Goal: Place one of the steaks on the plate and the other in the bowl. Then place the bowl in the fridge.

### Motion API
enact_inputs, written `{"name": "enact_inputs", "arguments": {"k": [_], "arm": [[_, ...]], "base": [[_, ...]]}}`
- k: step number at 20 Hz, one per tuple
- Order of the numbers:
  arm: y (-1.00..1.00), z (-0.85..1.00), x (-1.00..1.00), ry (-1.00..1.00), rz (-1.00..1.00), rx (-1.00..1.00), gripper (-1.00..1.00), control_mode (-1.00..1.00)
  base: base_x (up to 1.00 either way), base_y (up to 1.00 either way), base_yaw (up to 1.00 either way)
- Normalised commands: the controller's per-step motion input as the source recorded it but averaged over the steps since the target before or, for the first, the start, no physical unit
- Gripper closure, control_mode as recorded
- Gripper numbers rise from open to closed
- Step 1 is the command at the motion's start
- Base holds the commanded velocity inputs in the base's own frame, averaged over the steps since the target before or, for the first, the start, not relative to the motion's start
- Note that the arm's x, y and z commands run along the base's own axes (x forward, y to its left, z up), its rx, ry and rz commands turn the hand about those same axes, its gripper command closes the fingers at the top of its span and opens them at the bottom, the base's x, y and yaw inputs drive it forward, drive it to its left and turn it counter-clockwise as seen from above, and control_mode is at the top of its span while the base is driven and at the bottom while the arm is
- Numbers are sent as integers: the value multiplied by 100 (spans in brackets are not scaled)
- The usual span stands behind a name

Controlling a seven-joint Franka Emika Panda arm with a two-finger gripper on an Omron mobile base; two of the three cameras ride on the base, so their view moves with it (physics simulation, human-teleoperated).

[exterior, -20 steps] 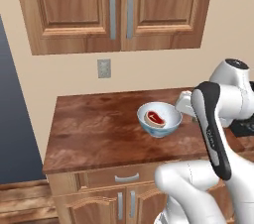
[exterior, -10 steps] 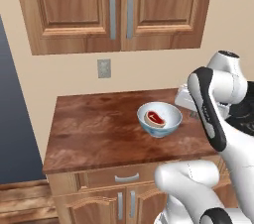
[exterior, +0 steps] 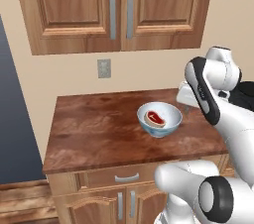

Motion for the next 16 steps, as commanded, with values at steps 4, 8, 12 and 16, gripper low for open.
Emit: {"name": "enact_inputs", "arguments": {"k": [4, 8, 12, 16], "arm": [[-33, -35, -5, 0, 0, 1, -100, -100], [-7, -28, 0, 0, 0, 0, -100, -100], [0, -29, 4, 0, 0, 0, -100, -100], [0, -31, 18, -5, 0, 0, -100, -100]], "base": [[0, 0, 0], [0, 0, 0], [0, 0, 0], [0, 0, 0]]}}
